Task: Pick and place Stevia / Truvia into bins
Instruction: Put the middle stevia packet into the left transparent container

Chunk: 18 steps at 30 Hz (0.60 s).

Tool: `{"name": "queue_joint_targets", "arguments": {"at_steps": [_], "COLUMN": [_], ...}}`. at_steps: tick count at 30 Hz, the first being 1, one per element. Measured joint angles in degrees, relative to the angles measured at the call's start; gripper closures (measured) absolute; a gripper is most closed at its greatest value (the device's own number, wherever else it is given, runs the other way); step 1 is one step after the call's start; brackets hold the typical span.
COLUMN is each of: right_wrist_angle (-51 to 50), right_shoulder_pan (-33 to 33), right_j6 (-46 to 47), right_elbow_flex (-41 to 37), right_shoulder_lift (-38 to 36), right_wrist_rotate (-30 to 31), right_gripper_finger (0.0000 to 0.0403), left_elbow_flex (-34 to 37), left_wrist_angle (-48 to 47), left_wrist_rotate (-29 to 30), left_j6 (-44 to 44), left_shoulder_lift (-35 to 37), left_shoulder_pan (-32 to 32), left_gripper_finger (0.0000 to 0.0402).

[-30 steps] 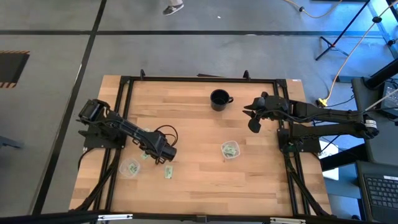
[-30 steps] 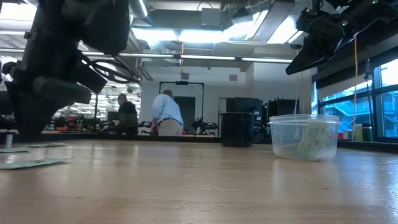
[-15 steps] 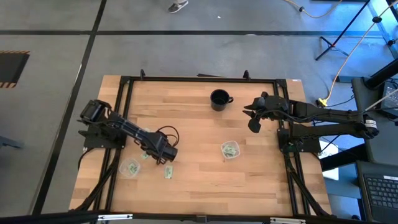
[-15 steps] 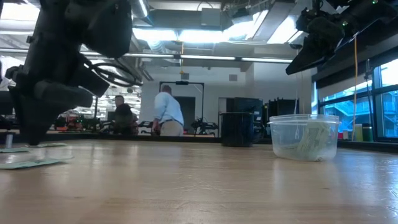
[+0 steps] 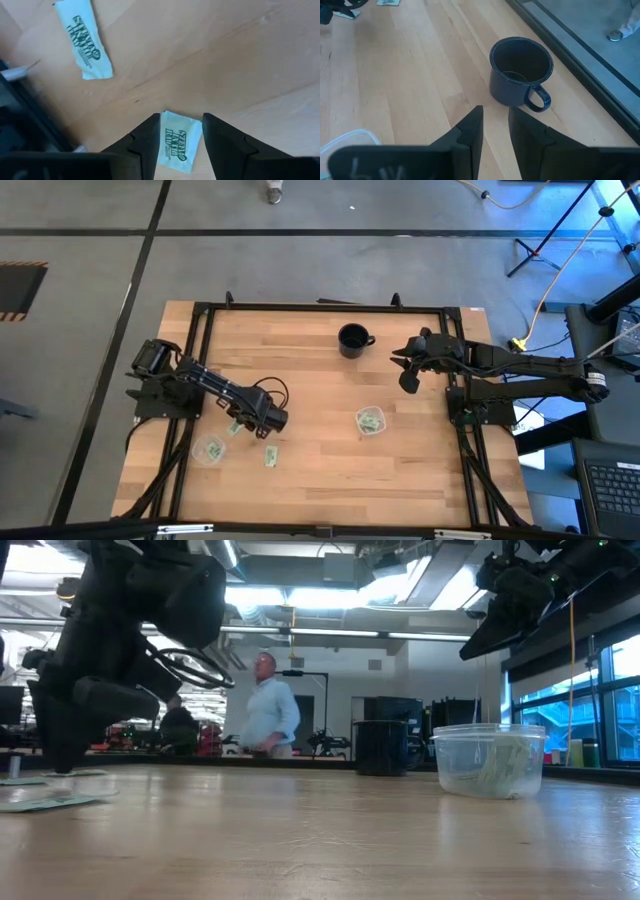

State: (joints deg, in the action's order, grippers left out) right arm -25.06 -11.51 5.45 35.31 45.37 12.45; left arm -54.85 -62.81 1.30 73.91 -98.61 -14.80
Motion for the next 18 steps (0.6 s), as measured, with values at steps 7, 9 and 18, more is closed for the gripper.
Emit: {"name": "queue_joint_targets", "arguments": {"at_steps": [7,9,18], "right_wrist_angle": [0.0,0.0,0.0], "right_shoulder_pan": [0.0,0.0,0.0], "right_j6": [-0.1,-0.2,-0.2], "right_elbow_flex": [0.0,0.0,0.0], "right_shoulder_lift": [0.0,0.0,0.0], "right_wrist_rotate": [0.0,0.0,0.0], "right_gripper_finger": [0.0308,0.0308,0.0308], "left_elbow_flex": [0.0,0.0,-0.4], "left_wrist_angle": [2.1,2.8,2.8], "left_wrist_rotate": [-2.6,-2.6,-4.8], "left_j6": [-0.2,-0.2,-1.8], "left_shoulder_lift": [0.0,-0.1,-3.6], "left_shoulder_pan": [-0.1,-0.1,0.0], "left_gripper_finger": [0.0261,0.0261,0.0261]}}
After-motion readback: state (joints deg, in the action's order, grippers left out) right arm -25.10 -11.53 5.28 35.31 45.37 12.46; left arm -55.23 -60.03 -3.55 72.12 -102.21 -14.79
